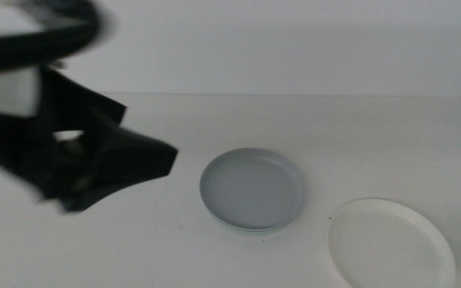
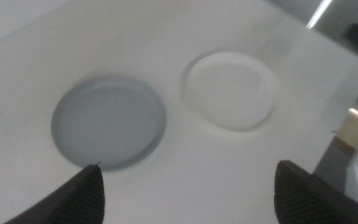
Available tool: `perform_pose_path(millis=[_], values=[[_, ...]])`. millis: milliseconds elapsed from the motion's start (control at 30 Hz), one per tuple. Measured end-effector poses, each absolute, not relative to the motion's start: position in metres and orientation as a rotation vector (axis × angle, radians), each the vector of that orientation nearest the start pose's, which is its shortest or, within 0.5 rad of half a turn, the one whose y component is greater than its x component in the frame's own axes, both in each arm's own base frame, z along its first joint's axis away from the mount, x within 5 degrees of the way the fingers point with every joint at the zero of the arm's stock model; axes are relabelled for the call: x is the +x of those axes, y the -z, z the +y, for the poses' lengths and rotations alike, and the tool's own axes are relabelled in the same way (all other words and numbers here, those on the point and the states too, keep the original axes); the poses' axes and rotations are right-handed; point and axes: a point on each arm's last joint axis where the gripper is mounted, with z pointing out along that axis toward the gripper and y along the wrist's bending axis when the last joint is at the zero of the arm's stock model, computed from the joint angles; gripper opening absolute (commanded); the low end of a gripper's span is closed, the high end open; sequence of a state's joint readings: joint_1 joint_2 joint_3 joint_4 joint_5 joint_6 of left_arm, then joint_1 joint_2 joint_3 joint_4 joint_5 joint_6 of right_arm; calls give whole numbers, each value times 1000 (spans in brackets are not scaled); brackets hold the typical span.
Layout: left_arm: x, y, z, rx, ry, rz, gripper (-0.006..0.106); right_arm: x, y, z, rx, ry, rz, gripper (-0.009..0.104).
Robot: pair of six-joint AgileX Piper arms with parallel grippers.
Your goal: Stack the three bowls on top of each other.
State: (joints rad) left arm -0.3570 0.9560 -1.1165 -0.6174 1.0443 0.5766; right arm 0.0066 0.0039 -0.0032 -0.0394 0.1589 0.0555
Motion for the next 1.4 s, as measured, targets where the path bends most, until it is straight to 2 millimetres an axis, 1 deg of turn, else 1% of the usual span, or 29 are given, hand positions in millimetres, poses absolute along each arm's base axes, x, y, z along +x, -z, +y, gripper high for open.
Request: perform_pose_path(millis=[33, 133, 233, 600, 1033, 1167, 1233, 1300, 1400], values=[[130, -412, -98, 919, 659, 2024, 94, 56, -200, 0, 13, -13, 1643, 92], [110, -422, -91, 916, 663, 1968, 94, 56, -200, 0, 13, -13, 1643, 92], [102, -426, -88, 900, 667, 1949, 94, 56, -200, 0, 13, -13, 1643, 92], [103, -434, -88, 859, 666, 1908, 94, 56, -200, 0, 13, -13, 1643, 92], [105, -433, -86, 856, 618, 1906, 94, 56, -200, 0, 11, -11, 1635, 92], [105, -434, -85, 853, 614, 1903, 94, 57, -198, 0, 60, -57, 1676, 92], [105, -434, -85, 852, 611, 1902, 94, 59, -205, 0, 82, -76, 1701, 92], [105, -434, -85, 852, 611, 1902, 94, 65, -215, 0, 98, -88, 1742, 92], [106, -434, -85, 852, 609, 1902, 94, 76, -239, 1, 131, -117, 1838, 92]])
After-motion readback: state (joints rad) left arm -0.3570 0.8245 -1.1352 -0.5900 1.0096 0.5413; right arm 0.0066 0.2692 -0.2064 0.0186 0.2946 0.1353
